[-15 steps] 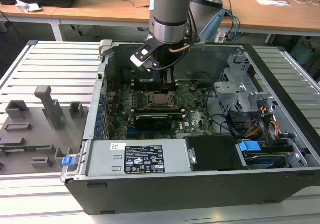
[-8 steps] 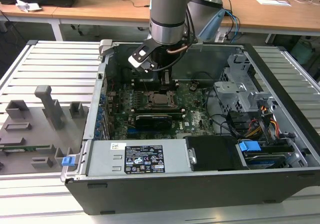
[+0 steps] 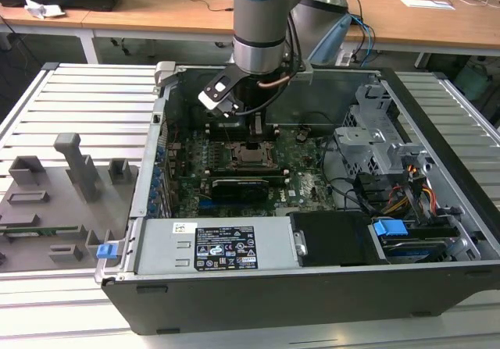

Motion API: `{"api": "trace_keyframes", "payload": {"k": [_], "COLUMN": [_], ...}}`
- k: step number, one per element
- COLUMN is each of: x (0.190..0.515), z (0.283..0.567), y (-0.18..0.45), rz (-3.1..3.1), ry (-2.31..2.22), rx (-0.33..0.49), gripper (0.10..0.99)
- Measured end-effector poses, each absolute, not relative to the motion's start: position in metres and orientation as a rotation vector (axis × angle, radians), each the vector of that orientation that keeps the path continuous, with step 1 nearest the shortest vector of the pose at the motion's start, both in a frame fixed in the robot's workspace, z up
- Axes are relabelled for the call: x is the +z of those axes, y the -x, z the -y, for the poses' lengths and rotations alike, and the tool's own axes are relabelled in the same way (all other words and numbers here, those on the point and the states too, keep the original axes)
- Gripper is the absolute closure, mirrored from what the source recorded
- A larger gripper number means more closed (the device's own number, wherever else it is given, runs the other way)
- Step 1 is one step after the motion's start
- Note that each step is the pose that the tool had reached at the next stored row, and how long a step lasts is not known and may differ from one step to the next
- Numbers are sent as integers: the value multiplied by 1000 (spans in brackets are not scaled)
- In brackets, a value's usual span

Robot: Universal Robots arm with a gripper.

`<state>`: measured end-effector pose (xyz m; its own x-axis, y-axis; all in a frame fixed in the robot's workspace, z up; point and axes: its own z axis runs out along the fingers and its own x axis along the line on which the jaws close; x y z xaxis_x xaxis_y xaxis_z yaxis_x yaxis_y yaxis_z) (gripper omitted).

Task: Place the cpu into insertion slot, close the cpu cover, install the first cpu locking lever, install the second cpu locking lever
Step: 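Close the cpu cover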

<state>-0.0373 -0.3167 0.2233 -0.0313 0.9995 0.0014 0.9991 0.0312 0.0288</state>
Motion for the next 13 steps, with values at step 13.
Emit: {"api": "trace_keyframes", "payload": {"k": [13], "x": [206], "z": [317], "y": [56], "rz": [-2251], "ry": [-2164], "rx": [34], "gripper": [980]}}
